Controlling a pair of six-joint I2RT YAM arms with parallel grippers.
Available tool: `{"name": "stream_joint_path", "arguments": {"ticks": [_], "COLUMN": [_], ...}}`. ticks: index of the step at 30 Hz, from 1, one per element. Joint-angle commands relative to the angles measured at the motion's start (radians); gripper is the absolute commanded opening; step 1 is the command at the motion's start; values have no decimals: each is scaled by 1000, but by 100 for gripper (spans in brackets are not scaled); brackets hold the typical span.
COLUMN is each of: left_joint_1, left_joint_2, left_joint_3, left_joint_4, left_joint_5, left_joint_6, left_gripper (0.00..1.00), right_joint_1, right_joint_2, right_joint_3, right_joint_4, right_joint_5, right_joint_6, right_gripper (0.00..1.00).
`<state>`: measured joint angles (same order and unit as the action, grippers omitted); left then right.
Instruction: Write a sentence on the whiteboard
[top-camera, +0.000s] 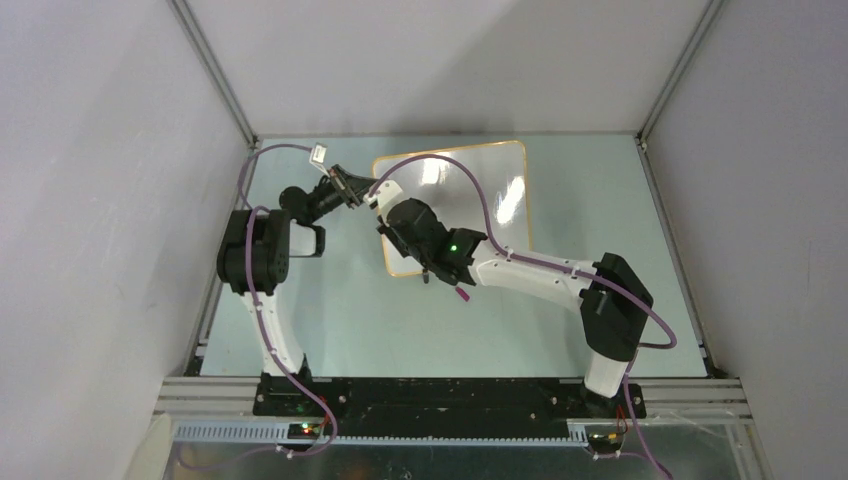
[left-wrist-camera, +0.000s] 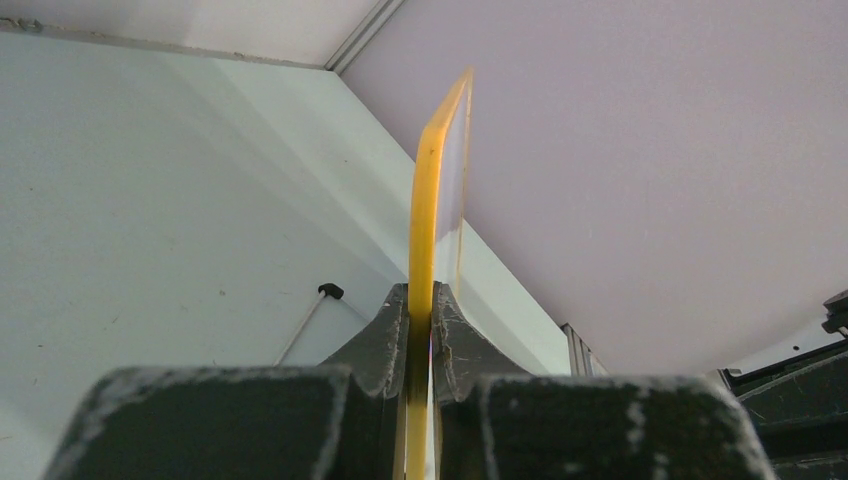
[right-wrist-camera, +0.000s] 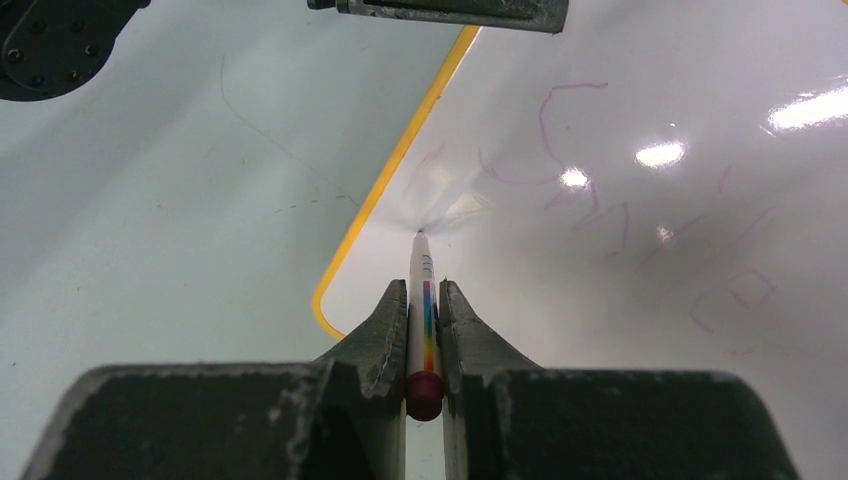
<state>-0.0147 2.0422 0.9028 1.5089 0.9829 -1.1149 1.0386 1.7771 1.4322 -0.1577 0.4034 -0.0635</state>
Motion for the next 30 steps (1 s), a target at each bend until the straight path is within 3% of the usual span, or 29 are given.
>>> {"name": "stream_joint_path", "arguments": {"ticks": [1,30], "left_joint_1": [-15,-14], "left_joint_2": [-5,-5], "left_joint_3": [-20,-18], "left_joint_4": [20,21], "left_joint_5": [58,59], "left_joint_6": [72,73], "left_gripper": [0,0], "right_joint_1": [6,-3], "right_joint_2": [25,-30], "right_joint_3": [47,-32], "right_joint_4": [3,-48], "right_joint_5": [16,41], "right_joint_6": [-4,18], "right_gripper": [0,0]}}
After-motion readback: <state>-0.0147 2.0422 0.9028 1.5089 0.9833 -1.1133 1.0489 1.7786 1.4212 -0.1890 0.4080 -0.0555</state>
